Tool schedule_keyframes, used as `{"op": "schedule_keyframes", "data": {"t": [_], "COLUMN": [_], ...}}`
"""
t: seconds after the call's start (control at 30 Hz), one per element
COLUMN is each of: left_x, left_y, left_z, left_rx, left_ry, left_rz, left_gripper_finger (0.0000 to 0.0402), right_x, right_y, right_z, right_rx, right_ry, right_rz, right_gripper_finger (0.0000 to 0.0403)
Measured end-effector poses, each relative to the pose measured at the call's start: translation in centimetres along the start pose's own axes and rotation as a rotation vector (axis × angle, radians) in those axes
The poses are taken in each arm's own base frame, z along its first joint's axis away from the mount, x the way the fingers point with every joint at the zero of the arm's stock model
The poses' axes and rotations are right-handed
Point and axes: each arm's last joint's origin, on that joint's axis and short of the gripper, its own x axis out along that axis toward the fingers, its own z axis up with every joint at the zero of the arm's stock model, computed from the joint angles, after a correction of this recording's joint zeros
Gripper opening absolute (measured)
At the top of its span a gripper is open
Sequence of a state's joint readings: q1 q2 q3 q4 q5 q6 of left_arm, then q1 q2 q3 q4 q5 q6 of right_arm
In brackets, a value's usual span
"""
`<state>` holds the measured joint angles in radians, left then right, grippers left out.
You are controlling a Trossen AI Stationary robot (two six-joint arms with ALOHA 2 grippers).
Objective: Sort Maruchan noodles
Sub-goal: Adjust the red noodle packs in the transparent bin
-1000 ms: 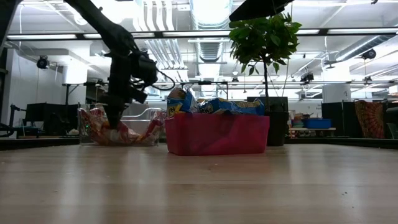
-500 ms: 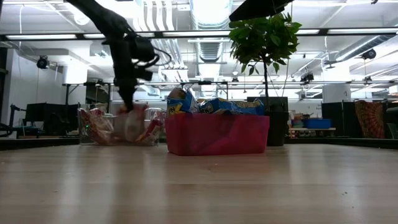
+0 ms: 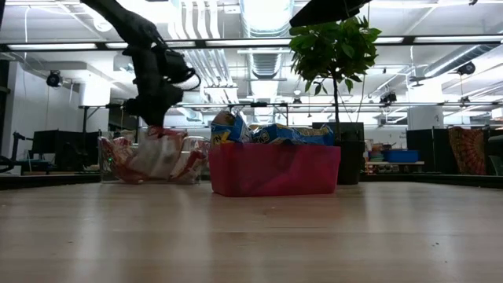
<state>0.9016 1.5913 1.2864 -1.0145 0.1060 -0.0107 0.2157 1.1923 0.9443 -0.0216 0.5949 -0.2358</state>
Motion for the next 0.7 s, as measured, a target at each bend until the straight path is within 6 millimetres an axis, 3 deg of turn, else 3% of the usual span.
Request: {"op": "schedule_keyframes", "data": {"t": [0.17, 0.43, 0.57, 0.7], "left_x": [1.2, 1.4, 1.2, 0.5], "left_y": [0.4, 0.5, 0.6, 1.0], "left_z": [-0.7, -0.5, -0.2, 0.4], "left_rx": [-0.023, -0.06, -0.073, -0.087], "left_ry": [0.031, -0.002, -0.032, -0.08], "left_rz": [0.121, 0.123, 0.165, 0.337], "left_gripper_finger": [0.0, 0.0004, 0.0029, 0.006], "right_x": [0.0, 0.0, 0.0, 0.0], "right_y": [0.0, 0.0, 0.0, 0.0], "right_z": [0.0, 0.0, 0.0, 0.0], "right_rx": [0.0, 0.0, -0.001, -0.002], "right_ry": [0.0, 0.0, 0.001, 0.004], "right_rz": [0.0, 0.0, 0.0, 0.001], "right_gripper_finger": [0.0009, 0.0009, 0.0009, 0.0009]}}
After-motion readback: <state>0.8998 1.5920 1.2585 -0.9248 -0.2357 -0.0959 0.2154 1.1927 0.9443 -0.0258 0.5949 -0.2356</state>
